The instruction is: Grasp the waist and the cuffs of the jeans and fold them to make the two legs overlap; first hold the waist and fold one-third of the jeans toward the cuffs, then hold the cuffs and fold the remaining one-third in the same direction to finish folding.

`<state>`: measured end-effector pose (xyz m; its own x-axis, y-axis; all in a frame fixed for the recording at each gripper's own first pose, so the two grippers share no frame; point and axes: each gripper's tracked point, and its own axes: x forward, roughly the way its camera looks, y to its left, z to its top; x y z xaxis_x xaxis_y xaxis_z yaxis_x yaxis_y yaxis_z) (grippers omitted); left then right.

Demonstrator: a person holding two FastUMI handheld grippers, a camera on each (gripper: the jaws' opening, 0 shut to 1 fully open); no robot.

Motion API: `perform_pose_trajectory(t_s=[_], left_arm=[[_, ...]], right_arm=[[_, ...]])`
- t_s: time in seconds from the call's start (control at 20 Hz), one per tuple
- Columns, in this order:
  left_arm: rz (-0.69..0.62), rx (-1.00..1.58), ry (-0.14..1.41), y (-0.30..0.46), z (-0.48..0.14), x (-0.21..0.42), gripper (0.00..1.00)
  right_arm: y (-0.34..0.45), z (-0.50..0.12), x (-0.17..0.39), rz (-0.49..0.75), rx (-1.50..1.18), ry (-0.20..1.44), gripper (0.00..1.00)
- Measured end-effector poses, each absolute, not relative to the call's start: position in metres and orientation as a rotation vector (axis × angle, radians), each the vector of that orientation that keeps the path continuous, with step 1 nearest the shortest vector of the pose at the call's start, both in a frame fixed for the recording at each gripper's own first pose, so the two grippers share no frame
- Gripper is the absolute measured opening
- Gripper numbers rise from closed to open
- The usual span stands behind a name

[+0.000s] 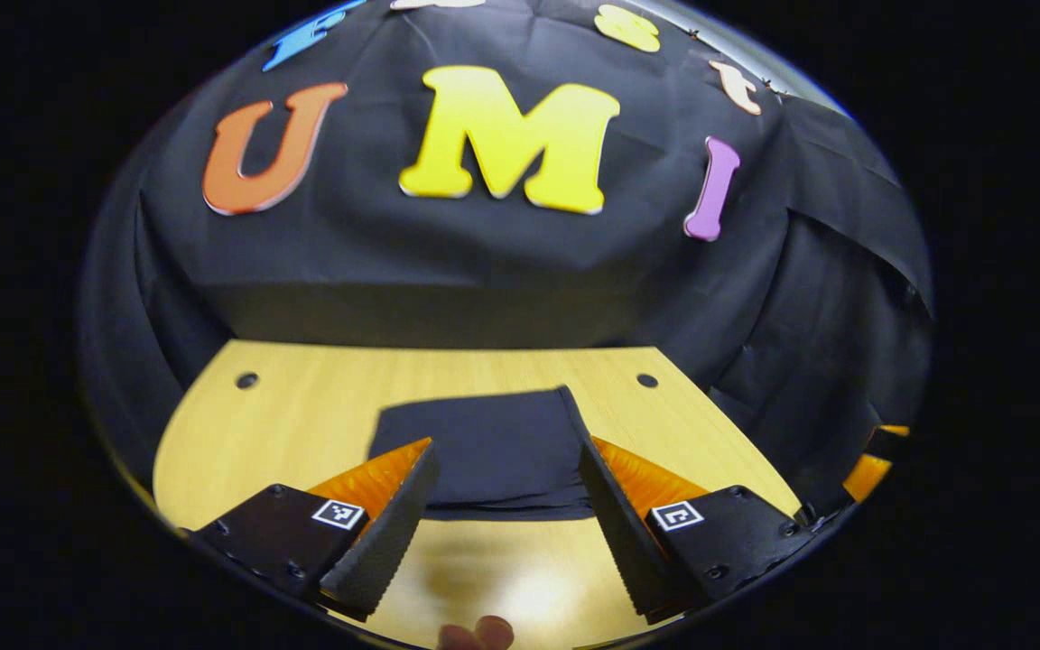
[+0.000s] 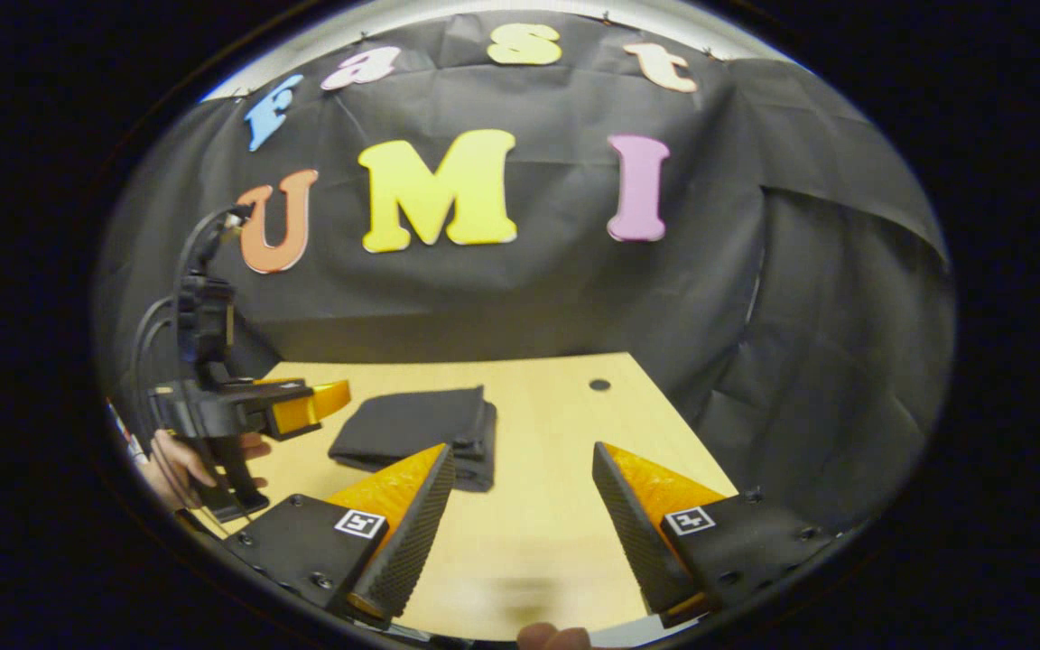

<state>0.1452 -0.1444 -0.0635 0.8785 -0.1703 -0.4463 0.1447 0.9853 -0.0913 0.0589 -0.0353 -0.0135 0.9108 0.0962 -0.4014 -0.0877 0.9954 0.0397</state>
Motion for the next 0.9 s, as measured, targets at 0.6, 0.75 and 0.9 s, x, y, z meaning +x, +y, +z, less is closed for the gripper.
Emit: perform_pose_trajectory(t_s=[0.6,0.75,0.9], left_arm=[[-0.003,-0.055,0.030,-0.061,0.125,0.065,0.98],[-0.001,-0.043,-0.017,-0.059,0.129,0.065,0.98],[0.005,-0.037,-0.011,-0.061,0.126,0.066,0.98]], right_arm=[[0.067,0.111,0.057,0.213,-0.004,0.007,0.93],[0.070,0.118,0.043,0.190,-0.024,-0.064,0.93],[0.073,0.116,0.043,0.190,-0.028,-0.066,0.95]])
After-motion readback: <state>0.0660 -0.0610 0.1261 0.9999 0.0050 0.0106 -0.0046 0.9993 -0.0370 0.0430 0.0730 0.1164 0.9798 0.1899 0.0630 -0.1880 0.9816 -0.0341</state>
